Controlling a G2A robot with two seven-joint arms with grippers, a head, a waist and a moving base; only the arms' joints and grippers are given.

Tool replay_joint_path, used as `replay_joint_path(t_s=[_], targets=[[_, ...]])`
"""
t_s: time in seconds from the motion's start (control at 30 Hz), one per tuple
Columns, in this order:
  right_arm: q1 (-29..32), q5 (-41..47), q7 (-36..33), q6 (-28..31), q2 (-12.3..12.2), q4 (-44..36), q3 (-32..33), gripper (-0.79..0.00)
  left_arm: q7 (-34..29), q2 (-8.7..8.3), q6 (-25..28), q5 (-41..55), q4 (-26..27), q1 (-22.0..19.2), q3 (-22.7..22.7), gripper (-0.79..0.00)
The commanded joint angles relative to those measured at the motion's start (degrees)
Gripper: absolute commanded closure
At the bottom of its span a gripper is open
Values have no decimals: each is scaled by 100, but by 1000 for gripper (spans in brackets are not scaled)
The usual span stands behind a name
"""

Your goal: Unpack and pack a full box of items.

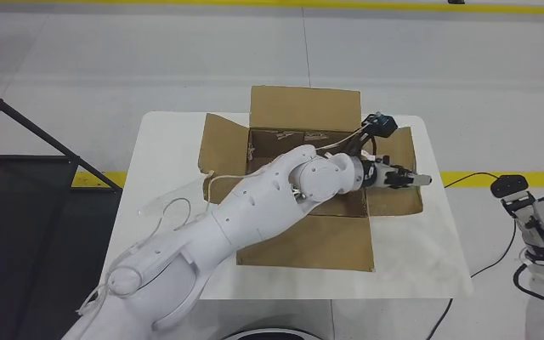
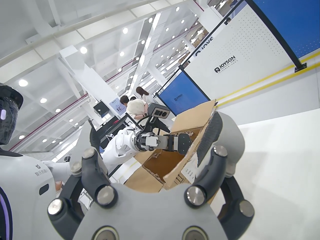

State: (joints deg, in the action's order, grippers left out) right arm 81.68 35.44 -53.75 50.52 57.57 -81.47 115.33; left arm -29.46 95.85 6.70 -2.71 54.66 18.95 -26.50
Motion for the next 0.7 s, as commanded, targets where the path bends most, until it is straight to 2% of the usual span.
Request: replay_joint_path(t_s=[0.0, 0.2, 0.4, 0.53, 0.67], targets=[[-1, -2, 1, 1, 1, -3, -1, -785, -53, 111, -14, 38, -206, -63, 56, -785], [-1, -2, 1, 1, 1, -3, -1, -785, -102, 392, 55, 88, -699, -194, 133, -785], [-1, -2, 1, 1, 1, -3, -1, -785, -135, 576, 165, 81, -1032, -262, 118, -785], [-1, -2, 1, 1, 1, -3, -1, -785, -102, 649, 302, 41, -1097, -298, 41, -785], [-1, -2, 1, 1, 1, -3, -1, -785, -34, 620, 452, -86, -1020, -322, -143, -785]])
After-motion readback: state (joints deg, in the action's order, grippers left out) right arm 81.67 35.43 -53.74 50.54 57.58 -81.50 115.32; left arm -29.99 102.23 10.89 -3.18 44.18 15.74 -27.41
